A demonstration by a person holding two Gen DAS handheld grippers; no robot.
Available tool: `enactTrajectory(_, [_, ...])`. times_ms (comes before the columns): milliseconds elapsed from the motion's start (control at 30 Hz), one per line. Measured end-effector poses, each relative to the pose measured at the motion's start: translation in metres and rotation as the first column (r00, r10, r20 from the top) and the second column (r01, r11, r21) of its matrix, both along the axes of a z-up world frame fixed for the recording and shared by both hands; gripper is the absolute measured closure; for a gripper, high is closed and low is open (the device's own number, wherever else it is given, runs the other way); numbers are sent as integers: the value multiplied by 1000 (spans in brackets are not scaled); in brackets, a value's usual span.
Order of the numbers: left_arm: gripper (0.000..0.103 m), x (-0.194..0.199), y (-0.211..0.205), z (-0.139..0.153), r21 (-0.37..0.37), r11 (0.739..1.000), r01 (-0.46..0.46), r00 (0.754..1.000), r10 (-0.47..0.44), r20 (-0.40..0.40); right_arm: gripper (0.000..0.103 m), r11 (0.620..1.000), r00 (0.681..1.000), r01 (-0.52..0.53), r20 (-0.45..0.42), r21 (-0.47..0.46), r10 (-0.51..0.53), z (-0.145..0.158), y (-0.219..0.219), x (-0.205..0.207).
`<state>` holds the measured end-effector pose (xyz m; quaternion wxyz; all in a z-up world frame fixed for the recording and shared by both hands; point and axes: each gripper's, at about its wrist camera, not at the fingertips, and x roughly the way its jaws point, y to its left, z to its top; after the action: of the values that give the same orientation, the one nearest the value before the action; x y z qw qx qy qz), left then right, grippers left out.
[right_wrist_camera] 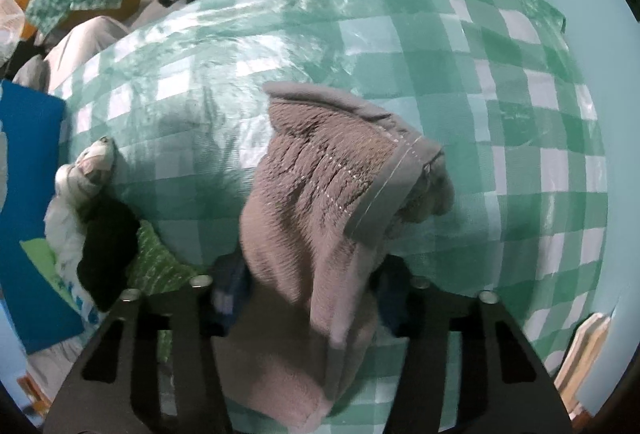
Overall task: Organize soft objects
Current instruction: 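Close the left tool on the pouf while the right tool grasps the grey-brown towel, then carry the pouf in the left tool and towel in the right tool over the box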
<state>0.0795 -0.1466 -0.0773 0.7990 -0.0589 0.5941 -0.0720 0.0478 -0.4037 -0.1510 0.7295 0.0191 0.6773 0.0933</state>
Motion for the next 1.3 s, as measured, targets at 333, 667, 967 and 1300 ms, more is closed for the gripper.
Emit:
enactTrajectory(333, [42,-24,16,6,-20,999,-45,999,46,1,80,996,993,-92,77,10,91,29,3,-21])
enactTrajectory(667, [42,-33,34,5,-32,995,-90,996,90,-3,80,992,980,-128,152,-6,128,65,15,-19])
enactTrajectory(967, [42,-46,49,13,-34,992,-123,992,123,3,80,988,966,-151,214,-1,148,98,30,-13])
enactTrajectory(1300, [42,-61,63,20,-27,987,-156,987,157,18,80,981,951,-192,251,15,182,129,43,-13])
